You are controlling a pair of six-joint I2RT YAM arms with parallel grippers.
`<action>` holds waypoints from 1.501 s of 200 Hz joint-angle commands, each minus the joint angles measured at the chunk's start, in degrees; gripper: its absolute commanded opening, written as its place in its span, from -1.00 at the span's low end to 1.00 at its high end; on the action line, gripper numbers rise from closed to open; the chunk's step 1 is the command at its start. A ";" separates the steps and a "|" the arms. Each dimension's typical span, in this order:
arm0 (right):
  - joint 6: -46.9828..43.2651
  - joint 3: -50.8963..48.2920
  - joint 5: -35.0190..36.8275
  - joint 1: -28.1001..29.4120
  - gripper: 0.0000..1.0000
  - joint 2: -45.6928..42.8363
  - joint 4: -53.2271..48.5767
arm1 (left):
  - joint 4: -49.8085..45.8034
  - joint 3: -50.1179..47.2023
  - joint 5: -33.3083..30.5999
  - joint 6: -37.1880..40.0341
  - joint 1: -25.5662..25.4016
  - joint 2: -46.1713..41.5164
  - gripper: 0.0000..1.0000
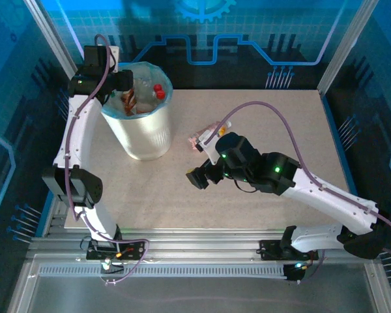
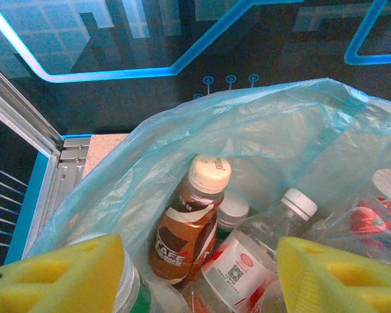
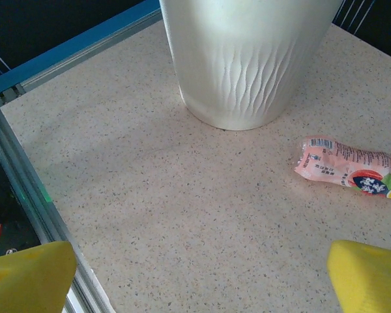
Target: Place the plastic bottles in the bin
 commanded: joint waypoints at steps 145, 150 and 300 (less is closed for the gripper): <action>28.01 14.36 12.80 -14.53 1.00 23.56 -8.78 | 6.43 -10.01 -1.66 3.13 -21.18 -18.76 0.24; 28.68 15.27 13.74 -14.57 1.00 24.88 -9.11 | 7.62 -11.81 -1.48 3.50 -22.74 -19.92 0.26; 44.81 41.38 11.99 -22.57 1.00 60.15 -12.64 | 31.70 -47.59 14.08 0.95 -32.40 -35.49 0.35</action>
